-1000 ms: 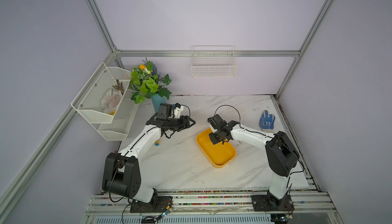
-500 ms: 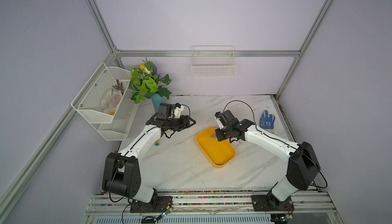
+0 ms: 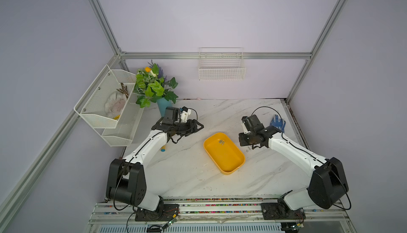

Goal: Take out the screws from the storage box
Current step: Place the screw at the center of the board.

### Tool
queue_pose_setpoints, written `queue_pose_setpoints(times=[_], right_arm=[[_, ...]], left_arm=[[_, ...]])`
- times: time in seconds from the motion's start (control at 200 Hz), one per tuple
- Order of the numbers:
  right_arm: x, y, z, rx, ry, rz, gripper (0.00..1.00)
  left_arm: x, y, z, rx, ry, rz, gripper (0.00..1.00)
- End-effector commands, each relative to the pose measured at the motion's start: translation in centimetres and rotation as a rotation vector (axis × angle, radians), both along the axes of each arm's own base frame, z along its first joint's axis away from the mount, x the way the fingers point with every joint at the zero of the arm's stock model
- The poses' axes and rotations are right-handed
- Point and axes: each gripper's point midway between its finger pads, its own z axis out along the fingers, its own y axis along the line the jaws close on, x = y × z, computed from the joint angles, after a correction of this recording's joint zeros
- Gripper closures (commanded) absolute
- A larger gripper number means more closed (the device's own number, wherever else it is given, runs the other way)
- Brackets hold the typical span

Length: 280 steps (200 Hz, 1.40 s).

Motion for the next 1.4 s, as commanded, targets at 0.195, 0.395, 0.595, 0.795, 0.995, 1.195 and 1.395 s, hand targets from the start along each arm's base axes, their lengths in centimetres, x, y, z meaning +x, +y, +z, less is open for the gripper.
queue_pose_setpoints(times=[0.195,0.395,0.595,0.795,0.995,1.195,1.395], right_arm=[[-0.2,-0.7,-6.4,-0.045,0.142,-0.027,1.0],[0.3,-0.9,-9.4,-0.082,0.195,-0.031,1.0],[0.2,-1.6,-9.9,-0.118,0.207,-0.049,1.0],[-0.4,-2.0,-10.6,-0.127,0.22,-0.057,0.96],[-0.1,-1.8,-10.9,-0.117,0.234,-0.057,0.88],[0.9,-1.4,-8.1,-0.086,0.174,-0.071,0.72],[1.0,-1.7,-6.8,-0.089,0.146,-0.078,0.72]], left_arm=[[-0.5,0.0,-0.3,-0.012,0.006,-0.013,0.38],[-0.7,0.1,-0.3,-0.009,0.004,-0.016,0.37],[-0.6,0.1,-0.4,-0.002,0.003,-0.016,0.37],[-0.5,0.1,-0.2,-0.004,0.001,-0.018,0.37],[-0.5,0.1,-0.3,0.0,0.007,-0.021,0.37],[-0.6,0.1,0.0,0.008,0.008,-0.023,0.37],[-0.3,0.1,-0.1,0.007,0.015,-0.02,0.37]])
